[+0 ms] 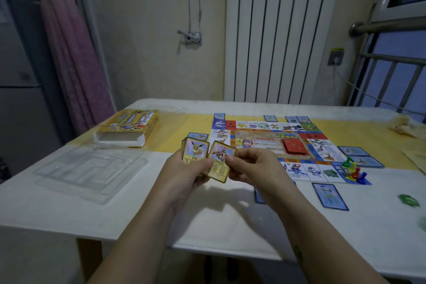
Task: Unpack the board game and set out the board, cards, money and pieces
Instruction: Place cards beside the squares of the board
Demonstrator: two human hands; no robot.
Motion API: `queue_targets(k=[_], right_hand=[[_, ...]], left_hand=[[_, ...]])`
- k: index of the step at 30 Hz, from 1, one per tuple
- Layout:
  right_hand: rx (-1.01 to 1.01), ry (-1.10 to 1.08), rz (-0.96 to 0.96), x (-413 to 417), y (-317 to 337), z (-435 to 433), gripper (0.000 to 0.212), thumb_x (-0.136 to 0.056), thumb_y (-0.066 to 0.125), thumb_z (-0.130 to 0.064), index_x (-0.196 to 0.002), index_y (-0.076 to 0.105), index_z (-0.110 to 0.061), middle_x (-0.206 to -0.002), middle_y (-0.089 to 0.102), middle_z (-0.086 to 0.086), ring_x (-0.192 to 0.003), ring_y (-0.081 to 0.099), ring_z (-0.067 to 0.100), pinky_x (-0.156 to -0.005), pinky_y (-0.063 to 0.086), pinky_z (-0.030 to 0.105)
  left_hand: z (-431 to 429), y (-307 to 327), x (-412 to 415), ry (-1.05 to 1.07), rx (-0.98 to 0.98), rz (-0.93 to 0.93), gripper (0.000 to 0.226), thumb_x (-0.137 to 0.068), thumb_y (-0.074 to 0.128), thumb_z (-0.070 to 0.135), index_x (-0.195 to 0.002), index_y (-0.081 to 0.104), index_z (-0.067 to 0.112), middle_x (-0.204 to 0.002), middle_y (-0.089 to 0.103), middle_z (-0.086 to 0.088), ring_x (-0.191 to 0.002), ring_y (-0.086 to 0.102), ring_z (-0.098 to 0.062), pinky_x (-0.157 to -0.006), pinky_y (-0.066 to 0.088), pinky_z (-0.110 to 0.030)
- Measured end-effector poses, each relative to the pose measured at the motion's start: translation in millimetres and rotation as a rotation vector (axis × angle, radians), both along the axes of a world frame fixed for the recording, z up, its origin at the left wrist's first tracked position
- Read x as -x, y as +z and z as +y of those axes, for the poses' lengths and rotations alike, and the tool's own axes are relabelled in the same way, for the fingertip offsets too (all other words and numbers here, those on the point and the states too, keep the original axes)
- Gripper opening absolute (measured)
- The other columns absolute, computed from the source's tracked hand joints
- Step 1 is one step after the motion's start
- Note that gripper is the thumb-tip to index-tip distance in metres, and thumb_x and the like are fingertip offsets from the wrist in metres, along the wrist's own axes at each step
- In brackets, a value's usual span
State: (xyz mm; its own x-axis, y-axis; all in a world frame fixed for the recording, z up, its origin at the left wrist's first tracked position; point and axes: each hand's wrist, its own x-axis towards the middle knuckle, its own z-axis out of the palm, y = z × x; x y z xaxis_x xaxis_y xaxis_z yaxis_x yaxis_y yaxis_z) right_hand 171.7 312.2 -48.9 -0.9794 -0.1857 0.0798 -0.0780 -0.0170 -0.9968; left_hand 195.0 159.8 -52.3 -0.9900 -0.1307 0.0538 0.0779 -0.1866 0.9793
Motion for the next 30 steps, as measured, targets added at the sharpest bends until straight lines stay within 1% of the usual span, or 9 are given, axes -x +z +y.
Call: queue_targets(k=[6, 9, 11, 15, 17, 20, 24, 27, 30], right_hand=[[-0.071, 0.032, -0.021, 21.9, 13.3, -1.4, 0.002, -0.086, 0.066, -0.009, -0.086, 0.065, -0.007, -0.076, 0.069, 0.011, -0.065, 0.066, 0.016, -0.073, 0.057, 0.032], [-0.237, -0.002, 0.075, 49.6, 32.5, -0.4, 0.025, -0.087, 0.066, -0.015, -0.111, 0.059, -0.016, -0.088, 0.069, 0.003, -0.076, 0.067, 0.013, -0.074, 0.056, 0.03], [-0.35, 0.021, 0.155, 73.9, 51.5, -3.1, 0.031, -0.087, 0.066, -0.018, -0.116, 0.055, -0.021, -0.097, 0.068, 0.002, -0.087, 0.066, 0.016, -0.076, 0.055, 0.03], [-0.662, 0.132, 0.32, 127.8, 80.8, -18.4, 0.021, -0.087, 0.067, -0.019, -0.107, 0.063, -0.021, -0.092, 0.072, 0.002, -0.083, 0.068, 0.013, -0.076, 0.052, 0.031], [-0.741, 0.127, 0.338, 155.0, 87.0, -26.1, 0.009, -0.085, 0.068, -0.017, -0.094, 0.065, -0.019, -0.087, 0.072, 0.005, -0.077, 0.066, 0.016, -0.069, 0.05, 0.028], [-0.686, 0.132, 0.232, 194.1, 83.5, -37.5, 0.009, -0.084, 0.069, -0.013, -0.085, 0.06, -0.015, -0.08, 0.067, 0.007, -0.067, 0.062, 0.015, -0.06, 0.051, 0.024], [-0.578, 0.073, 0.139, 235.6, 59.2, -51.0, 0.012, -0.083, 0.07, -0.01, -0.074, 0.062, -0.009, -0.081, 0.069, 0.014, -0.068, 0.066, 0.017, -0.066, 0.057, 0.028], [-0.64, 0.074, 0.14, 258.3, 37.4, -62.4, 0.014, -0.081, 0.073, -0.014, -0.073, 0.065, -0.006, -0.071, 0.068, 0.009, -0.052, 0.059, 0.005, -0.049, 0.046, 0.018], [-0.761, 0.081, 0.204, 274.7, 21.4, -72.0, 0.021, -0.08, 0.074, -0.019, -0.065, 0.062, -0.014, -0.066, 0.062, -0.003, -0.058, 0.053, 0.005, -0.05, 0.039, 0.017]], left_hand=[[-8.0, 11.5, 25.8, 0.018, 0.071, -0.016, 0.02, -0.084, 0.062, -0.005, -0.093, 0.062, 0.012, -0.074, 0.073, 0.0, -0.062, 0.069, -0.012, -0.054, 0.053, -0.02], [-19.9, 24.6, 51.7, 0.0, 0.257, -0.001, 0.018, -0.082, 0.065, -0.003, -0.09, 0.061, 0.013, -0.076, 0.07, -0.001, -0.063, 0.065, -0.013, -0.06, 0.053, -0.023], [-28.6, 36.9, 73.6, -0.03, 0.354, 0.008, 0.018, -0.081, 0.066, -0.004, -0.087, 0.061, 0.012, -0.069, 0.068, 0.001, -0.061, 0.064, -0.012, -0.062, 0.054, -0.026], [-41.6, 56.8, 123.9, -0.018, 0.518, 0.029, 0.015, -0.08, 0.07, 0.003, -0.081, 0.06, 0.014, -0.07, 0.065, -0.001, -0.066, 0.063, -0.017, -0.073, 0.055, -0.035], [-48.6, 60.7, 150.7, 0.042, 0.542, 0.036, 0.014, -0.08, 0.072, 0.008, -0.08, 0.059, 0.013, -0.073, 0.063, -0.006, -0.067, 0.06, -0.02, -0.069, 0.054, -0.035], [-60.4, 60.3, 188.1, 0.114, 0.52, 0.009, 0.014, -0.081, 0.072, 0.011, -0.081, 0.058, 0.012, -0.079, 0.064, -0.01, -0.075, 0.061, -0.025, -0.073, 0.056, -0.039], [-72.9, 48.4, 225.3, 0.125, 0.537, -0.074, 0.012, -0.083, 0.071, 0.009, -0.085, 0.059, 0.01, -0.084, 0.062, -0.009, -0.072, 0.058, -0.02, -0.064, 0.054, -0.028], [-80.0, 32.7, 249.3, 0.155, 0.672, -0.1, 0.016, -0.082, 0.071, 0.008, -0.093, 0.06, 0.007, -0.087, 0.063, -0.009, -0.074, 0.059, -0.021, -0.061, 0.053, -0.028], [-84.5, 18.4, 270.2, 0.19, 0.864, -0.129, 0.025, -0.081, 0.072, 0.012, -0.102, 0.062, 0.004, -0.097, 0.064, -0.011, -0.089, 0.063, -0.028, -0.074, 0.053, -0.035]])
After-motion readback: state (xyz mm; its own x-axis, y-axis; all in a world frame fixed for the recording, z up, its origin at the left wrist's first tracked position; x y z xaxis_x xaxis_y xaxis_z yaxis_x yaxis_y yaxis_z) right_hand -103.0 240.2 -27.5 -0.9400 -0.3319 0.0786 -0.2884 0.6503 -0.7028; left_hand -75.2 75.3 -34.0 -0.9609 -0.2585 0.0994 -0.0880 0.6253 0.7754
